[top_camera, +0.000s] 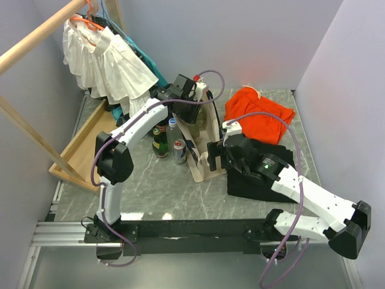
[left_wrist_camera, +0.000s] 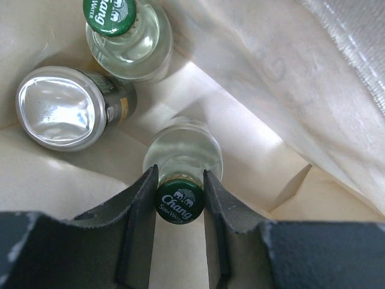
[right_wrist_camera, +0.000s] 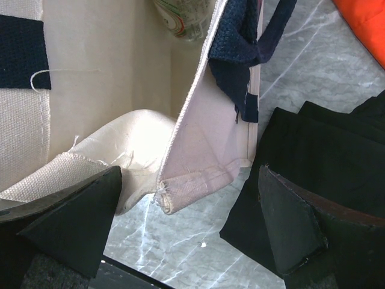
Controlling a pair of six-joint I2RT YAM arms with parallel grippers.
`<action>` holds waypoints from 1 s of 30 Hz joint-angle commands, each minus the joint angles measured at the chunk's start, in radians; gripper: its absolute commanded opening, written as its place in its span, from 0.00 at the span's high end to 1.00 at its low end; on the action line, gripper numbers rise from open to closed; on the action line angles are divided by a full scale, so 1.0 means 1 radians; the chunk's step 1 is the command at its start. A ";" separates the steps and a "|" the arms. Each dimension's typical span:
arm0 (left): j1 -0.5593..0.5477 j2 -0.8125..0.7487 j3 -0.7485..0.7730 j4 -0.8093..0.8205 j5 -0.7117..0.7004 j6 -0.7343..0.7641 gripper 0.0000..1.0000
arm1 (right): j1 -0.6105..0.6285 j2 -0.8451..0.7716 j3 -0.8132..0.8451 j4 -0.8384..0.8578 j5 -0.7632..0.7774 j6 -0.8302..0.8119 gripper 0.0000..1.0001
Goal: Take the beverage out of the canvas bag
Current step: Take out the drink from the canvas bag.
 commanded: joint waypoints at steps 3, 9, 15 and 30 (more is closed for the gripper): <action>0.004 -0.058 0.092 0.043 0.028 -0.026 0.99 | 0.008 0.011 0.005 -0.080 0.012 -0.020 0.00; -0.001 -0.059 0.122 0.032 0.034 -0.022 0.99 | 0.008 0.012 0.007 -0.081 0.012 -0.020 0.00; -0.010 -0.033 0.217 -0.023 0.043 0.008 0.99 | 0.010 0.014 0.004 -0.077 0.007 -0.015 0.00; -0.016 -0.055 0.266 -0.080 0.063 0.040 0.99 | 0.008 0.009 0.004 -0.081 0.013 -0.011 0.00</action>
